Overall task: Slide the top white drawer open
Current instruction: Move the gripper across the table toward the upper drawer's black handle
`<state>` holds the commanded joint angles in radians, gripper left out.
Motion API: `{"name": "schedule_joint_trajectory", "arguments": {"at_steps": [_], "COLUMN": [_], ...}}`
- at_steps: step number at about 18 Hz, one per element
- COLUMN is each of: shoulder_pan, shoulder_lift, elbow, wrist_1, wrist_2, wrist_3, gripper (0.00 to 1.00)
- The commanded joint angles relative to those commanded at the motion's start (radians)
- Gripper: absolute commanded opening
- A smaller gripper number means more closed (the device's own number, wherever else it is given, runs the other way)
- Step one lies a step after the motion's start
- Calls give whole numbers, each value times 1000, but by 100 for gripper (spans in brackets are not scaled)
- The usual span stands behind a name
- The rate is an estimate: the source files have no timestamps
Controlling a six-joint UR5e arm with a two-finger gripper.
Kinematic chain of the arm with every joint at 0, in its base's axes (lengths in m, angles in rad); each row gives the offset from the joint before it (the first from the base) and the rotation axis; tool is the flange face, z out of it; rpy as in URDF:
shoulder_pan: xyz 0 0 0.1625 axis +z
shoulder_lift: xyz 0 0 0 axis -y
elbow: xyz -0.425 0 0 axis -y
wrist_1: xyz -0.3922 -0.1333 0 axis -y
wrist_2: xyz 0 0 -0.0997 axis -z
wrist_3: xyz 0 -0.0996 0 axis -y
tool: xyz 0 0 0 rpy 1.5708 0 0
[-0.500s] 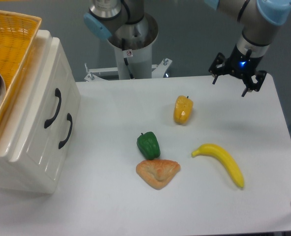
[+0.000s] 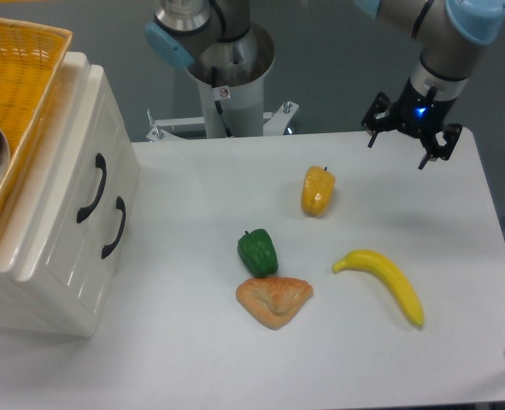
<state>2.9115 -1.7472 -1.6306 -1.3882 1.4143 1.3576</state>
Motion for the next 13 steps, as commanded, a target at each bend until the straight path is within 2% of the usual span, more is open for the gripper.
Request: {"name": "schedule_joint_trajectory", "arguments": {"at_steps": [6, 10, 13], "shoulder_pan": [-31, -109, -187], "shoulder_lift": [6, 5, -3], "elbow": [-31, -31, -26], "wrist_1": [-6, -34, -29], "wrist_2": [3, 3, 9], "wrist_3": [-46, -249, -389], "gripper": [100, 100, 100]}}
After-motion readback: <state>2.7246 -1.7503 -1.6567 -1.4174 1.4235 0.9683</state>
